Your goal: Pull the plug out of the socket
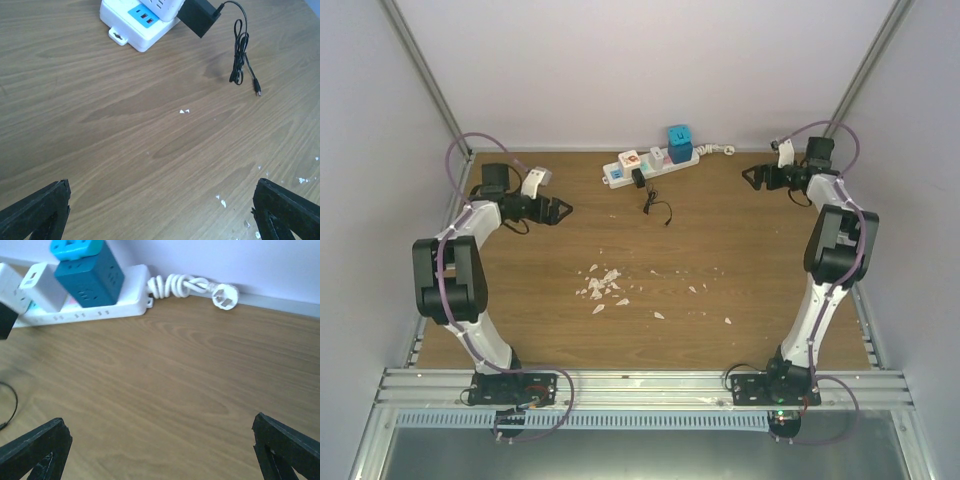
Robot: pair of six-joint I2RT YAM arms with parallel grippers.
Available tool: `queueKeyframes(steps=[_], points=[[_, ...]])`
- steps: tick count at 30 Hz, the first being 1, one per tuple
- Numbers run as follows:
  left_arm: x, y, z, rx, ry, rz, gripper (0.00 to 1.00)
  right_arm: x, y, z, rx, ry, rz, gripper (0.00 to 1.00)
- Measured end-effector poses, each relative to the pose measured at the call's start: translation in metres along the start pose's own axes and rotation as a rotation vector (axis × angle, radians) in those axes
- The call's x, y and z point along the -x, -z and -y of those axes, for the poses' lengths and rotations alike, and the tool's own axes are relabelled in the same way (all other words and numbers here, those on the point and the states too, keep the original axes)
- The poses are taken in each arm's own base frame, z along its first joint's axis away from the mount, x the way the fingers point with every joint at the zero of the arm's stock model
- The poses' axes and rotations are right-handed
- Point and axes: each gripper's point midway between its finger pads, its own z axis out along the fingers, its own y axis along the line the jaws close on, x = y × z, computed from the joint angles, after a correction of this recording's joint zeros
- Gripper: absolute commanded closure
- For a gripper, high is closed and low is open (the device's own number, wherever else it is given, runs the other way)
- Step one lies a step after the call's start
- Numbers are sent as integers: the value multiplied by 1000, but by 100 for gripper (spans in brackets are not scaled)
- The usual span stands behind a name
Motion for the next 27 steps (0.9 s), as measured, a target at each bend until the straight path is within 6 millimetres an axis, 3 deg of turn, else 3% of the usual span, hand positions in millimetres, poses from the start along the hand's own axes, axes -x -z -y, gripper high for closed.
queueKeyframes(steps=[7,13,17,27], points=[[5,-28,-4,-53,20,-17,1,13,-28,33,-21,-110,42,5],[14,-64,3,-110,44,-32,1,4,-52,47,-9,-222,44,7],[33,-90,-6,-151,53,-2,2,2,-58,46,3,-260,41,8],[80,-146,-44,-237,82,90,16,15,-66,31,52,-267,71,8]])
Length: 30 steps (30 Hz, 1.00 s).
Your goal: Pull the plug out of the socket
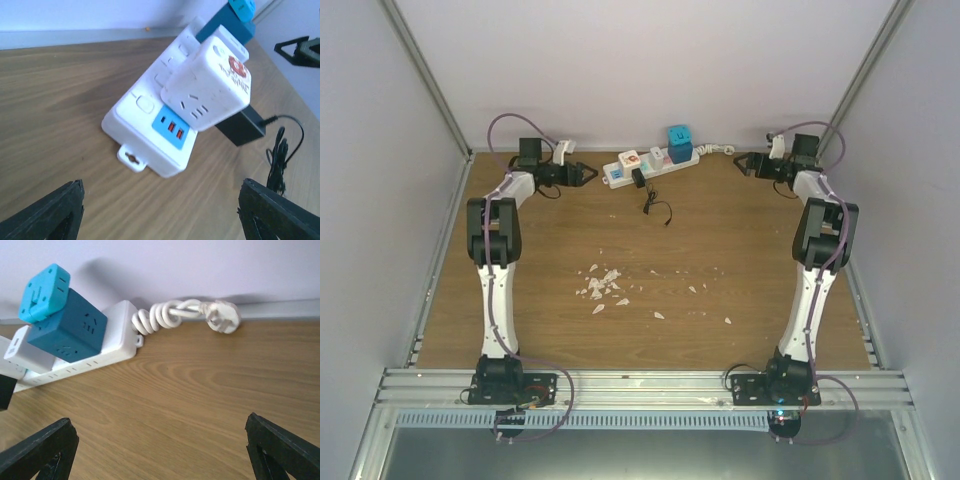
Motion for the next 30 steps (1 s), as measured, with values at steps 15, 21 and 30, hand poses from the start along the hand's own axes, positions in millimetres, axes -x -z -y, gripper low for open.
queueKeyframes(steps=[15,21,30], points=[[23,-53,-4,-108,49,67,23,-5,-36,-18,127,-114,14,7],[22,-66,-1,-144,48,72,23,-4,-36,-23,154,-121,14,7],[11,-83,32,-250,25,40,27,-27,-37,-24,171,-157,-26,7]])
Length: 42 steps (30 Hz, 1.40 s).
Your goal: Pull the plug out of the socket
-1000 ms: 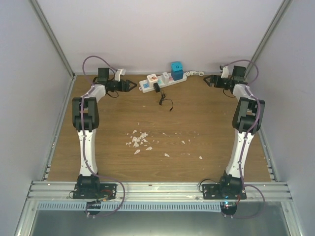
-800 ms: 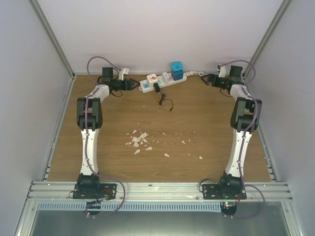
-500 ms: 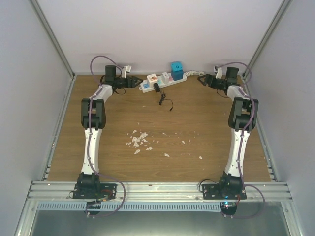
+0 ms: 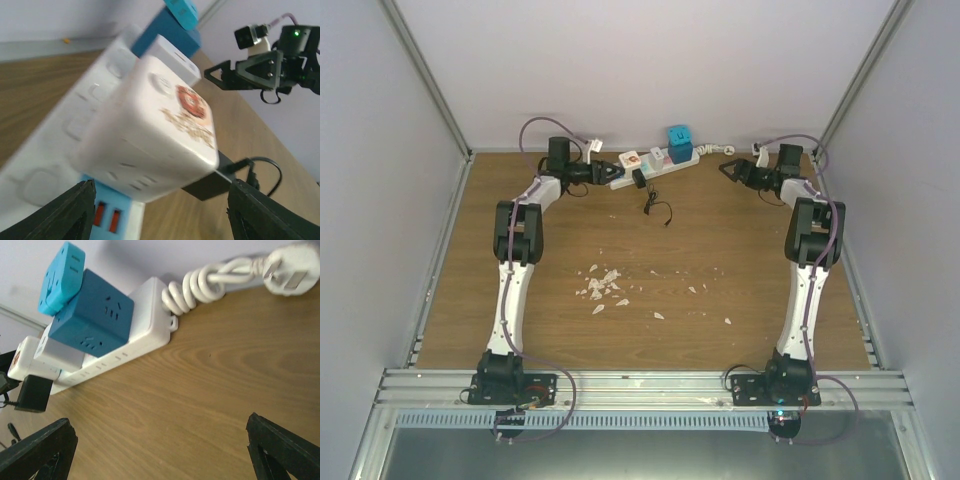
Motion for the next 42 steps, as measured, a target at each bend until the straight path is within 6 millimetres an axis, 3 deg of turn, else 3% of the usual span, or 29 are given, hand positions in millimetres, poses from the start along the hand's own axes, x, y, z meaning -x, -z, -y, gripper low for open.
queueKeyframes(steps=[6,9,12,16,22,27,29,34,42], points=[[-26,-5,32,-63,-16,-48,28,-20,7,-9,21,-26,-34,7],[-43,-1,41,-63,-1,-69,20,-24,11,-15,26,-17,-42,7],[-47,3,42,-39,-12,-69,12,-26,14,-19,33,-5,-45,7],[-27,17,31,28,-37,-10,5,-28,18,-26,44,7,-47,7],[24,39,0,154,-86,95,1,-31,19,-27,48,20,-47,7],[47,32,-21,187,-118,141,1,-38,19,-25,48,8,-59,7],[45,25,-30,183,-112,140,1,-39,19,-25,49,8,-59,7],[16,12,-46,162,-47,93,2,-38,20,-26,49,9,-58,7],[-16,7,-15,96,-50,17,10,-37,21,-30,51,14,-56,7]])
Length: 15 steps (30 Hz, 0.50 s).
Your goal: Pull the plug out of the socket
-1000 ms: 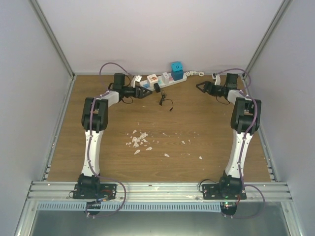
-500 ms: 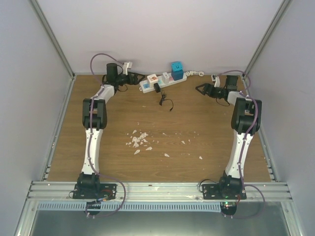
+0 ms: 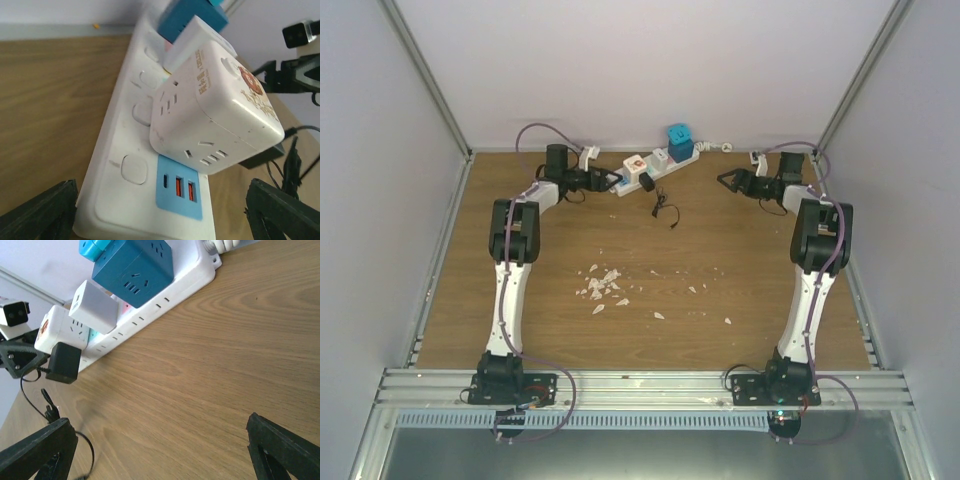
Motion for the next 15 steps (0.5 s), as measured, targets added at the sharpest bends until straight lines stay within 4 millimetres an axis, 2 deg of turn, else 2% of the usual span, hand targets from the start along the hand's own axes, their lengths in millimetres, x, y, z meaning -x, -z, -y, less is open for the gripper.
queueKeyframes(steps=[7,15], points=[[-33,1,35,-6,-25,-77,7,3,6,-9,2,10,7,7],[-54,-15,55,190,-179,-158,4,10,11,-19,8,33,22,7]])
